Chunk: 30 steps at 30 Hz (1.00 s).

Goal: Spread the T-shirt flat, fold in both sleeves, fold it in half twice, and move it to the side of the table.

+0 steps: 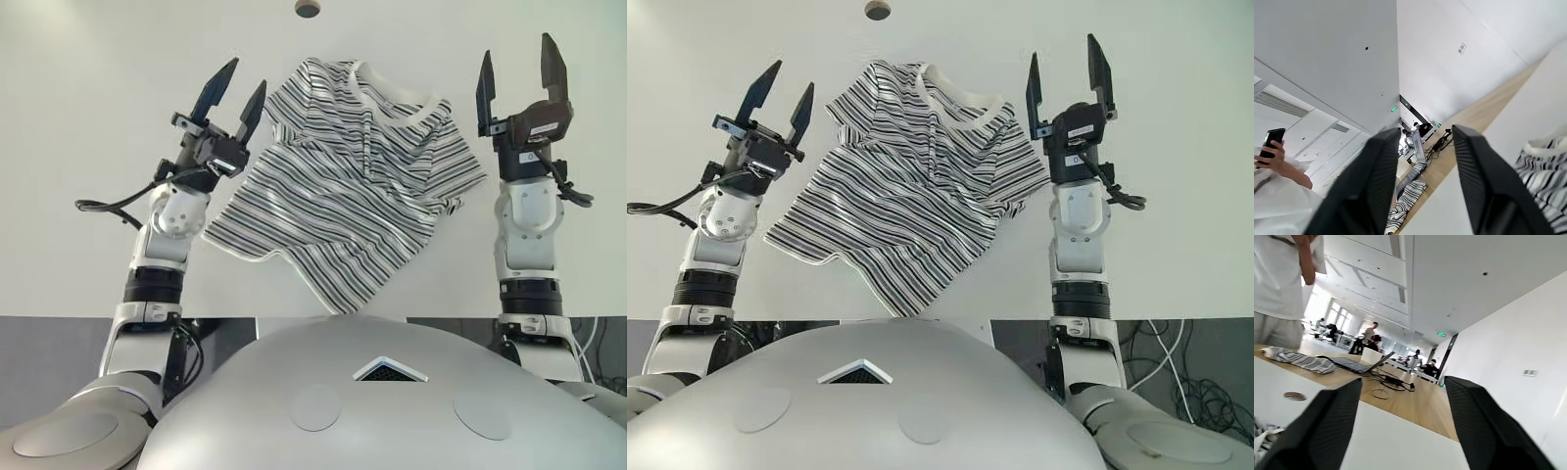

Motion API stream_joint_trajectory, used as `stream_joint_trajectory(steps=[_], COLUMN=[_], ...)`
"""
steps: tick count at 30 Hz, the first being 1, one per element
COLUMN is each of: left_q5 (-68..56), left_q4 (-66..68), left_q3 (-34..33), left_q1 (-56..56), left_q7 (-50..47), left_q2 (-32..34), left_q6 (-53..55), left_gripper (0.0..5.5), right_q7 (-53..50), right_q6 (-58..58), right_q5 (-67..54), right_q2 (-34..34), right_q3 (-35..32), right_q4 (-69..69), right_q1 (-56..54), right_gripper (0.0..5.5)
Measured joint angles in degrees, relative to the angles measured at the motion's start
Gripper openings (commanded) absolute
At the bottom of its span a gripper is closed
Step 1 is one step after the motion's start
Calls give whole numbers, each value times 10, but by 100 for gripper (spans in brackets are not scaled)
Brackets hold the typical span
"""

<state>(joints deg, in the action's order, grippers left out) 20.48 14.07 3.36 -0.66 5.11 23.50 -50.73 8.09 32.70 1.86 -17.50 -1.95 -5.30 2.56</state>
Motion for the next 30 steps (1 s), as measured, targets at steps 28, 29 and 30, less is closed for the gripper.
stream_joint_trajectory(steps=[28, 29, 30], left_q5=[16, -25, -73], left_q4=[-97, -112, -138], left_q3=[128, 128, 124], left_q1=[117, 122, 123], left_q7=[189, 197, 205], left_q2=[231, 217, 199], left_q6=[72, 100, 132], left_gripper=[211, 211, 211], right_q7=[169, 154, 142], right_q6=[-8, -9, -11], right_q5=[218, 233, 244], right_q2=[-121, -113, -106], right_q3=[215, 226, 236], right_q4=[-492, -527, -558], right_q1=[-347, -376, -401], right_gripper=[332, 332, 332])
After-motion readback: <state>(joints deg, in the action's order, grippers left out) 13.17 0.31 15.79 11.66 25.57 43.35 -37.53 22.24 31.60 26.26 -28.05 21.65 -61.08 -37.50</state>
